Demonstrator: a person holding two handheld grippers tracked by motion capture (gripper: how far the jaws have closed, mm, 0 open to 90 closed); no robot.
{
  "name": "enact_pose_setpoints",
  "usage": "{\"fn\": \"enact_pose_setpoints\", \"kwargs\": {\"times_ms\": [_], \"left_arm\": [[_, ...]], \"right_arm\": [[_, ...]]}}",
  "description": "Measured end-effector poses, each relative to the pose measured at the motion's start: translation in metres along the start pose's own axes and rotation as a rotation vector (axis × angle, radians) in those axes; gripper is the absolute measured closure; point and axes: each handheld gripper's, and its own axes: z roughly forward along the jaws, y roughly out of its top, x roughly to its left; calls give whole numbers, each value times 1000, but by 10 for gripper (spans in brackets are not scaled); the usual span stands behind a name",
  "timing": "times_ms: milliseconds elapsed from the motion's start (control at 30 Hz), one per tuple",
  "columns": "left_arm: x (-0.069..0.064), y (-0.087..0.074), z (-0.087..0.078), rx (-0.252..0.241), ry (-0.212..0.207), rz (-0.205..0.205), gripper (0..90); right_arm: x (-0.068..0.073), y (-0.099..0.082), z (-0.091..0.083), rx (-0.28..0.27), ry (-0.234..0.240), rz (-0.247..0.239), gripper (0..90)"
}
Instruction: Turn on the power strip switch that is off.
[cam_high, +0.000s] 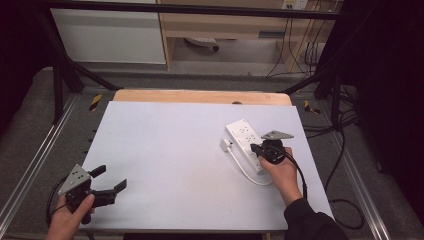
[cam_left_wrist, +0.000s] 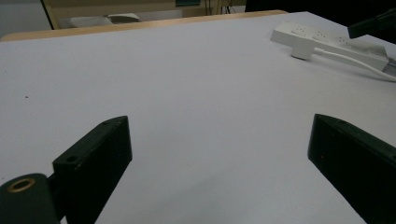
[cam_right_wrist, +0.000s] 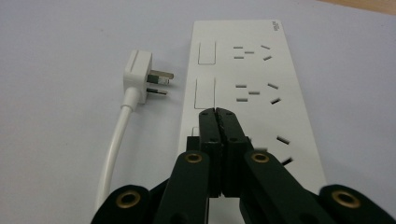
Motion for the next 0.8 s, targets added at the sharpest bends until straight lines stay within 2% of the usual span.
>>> {"fn": "enact_pose_setpoints", "kwargs": {"times_ms": [800], "left_arm": [[0, 0, 0, 2, -1, 5, 67]], "right_arm": [[8, -4, 5, 11, -9, -17, 900]]}}
